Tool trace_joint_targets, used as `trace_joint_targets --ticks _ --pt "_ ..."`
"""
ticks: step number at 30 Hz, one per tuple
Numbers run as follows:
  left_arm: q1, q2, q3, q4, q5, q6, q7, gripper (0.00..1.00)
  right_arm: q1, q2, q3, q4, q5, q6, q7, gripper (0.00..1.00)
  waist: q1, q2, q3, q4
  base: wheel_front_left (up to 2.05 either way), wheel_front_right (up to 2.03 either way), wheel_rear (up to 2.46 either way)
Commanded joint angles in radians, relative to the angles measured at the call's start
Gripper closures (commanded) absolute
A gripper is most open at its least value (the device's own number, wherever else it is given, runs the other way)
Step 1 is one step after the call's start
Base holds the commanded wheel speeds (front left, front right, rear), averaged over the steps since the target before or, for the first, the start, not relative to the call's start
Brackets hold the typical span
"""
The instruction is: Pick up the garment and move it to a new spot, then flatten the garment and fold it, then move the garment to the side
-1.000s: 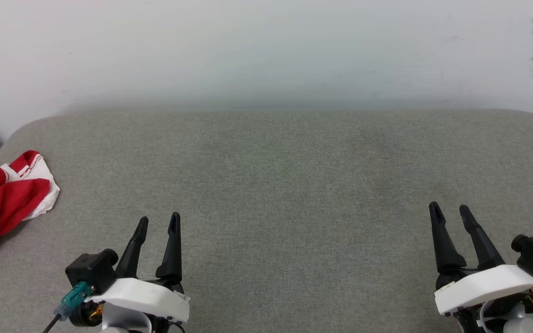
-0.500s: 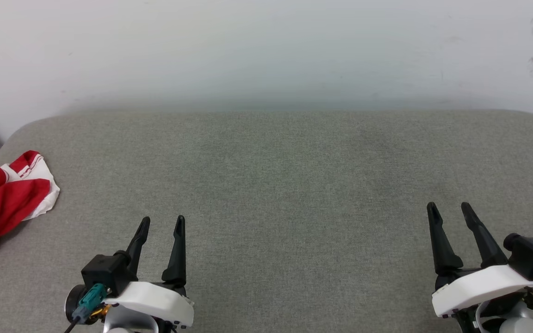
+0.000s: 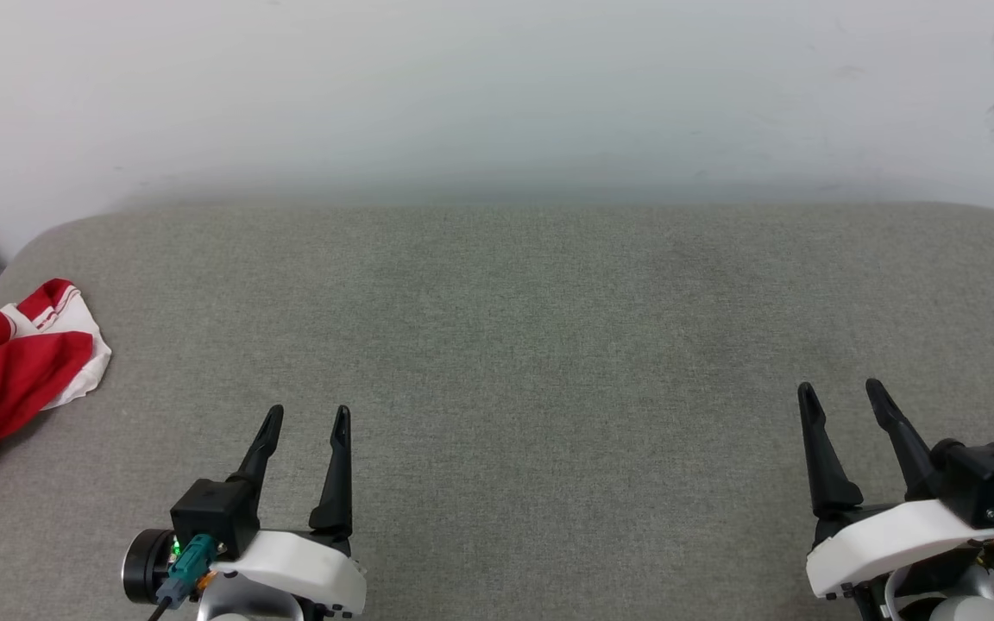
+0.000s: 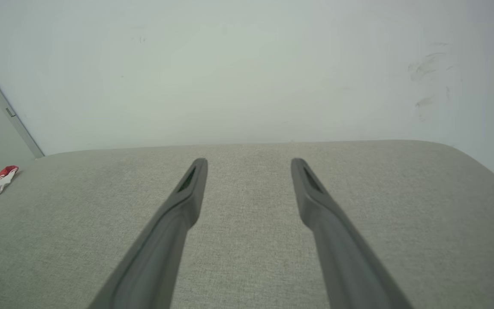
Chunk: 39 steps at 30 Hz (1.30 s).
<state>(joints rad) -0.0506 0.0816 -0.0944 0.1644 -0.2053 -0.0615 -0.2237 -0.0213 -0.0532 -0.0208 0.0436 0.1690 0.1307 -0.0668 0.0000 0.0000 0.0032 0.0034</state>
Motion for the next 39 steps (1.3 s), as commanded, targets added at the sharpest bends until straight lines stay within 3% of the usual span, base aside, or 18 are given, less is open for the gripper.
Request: trace_joint_targets --ticks 1,21,28,33,39 --pt "-0.014 -0.003 -0.001 0.002 0.015 -0.004 -0.008 0.0 0.002 0.004 -0.001 -0.009 -0.021 0.0 -0.008 0.0 0.0 0.0 0.001 0.0 0.0 0.0 0.0" --pt "-0.018 -0.021 0.008 0.06 0.087 -0.021 -0.044 0.0 0.014 0.004 -0.007 -0.011 -0.104 0.0 -0.033 0.0 0.0 0.0 0.0 0.001 0.0 0.0 0.0" --pt "-0.027 -0.025 0.015 0.076 0.064 -0.025 -0.042 0.0 0.016 0.004 -0.014 -0.003 -0.089 0.0 -0.035 0.0 0.0 0.0 -0.002 0.006 0.0 0.0 0.0" --pt "-0.042 -0.027 0.019 0.078 0.065 -0.02 -0.042 0.0 0.022 0.004 -0.014 -0.01 -0.094 0.0 -0.034 0.0 0.0 0.0 -0.001 0.035 0.0 0.0 0.0" --pt "-0.058 -0.028 0.032 0.074 0.065 -0.008 -0.042 0.0 0.021 0.004 -0.006 -0.033 -0.107 0.0 -0.021 0.0 0.0 0.0 0.01 0.129 0.0 0.0 0.0"
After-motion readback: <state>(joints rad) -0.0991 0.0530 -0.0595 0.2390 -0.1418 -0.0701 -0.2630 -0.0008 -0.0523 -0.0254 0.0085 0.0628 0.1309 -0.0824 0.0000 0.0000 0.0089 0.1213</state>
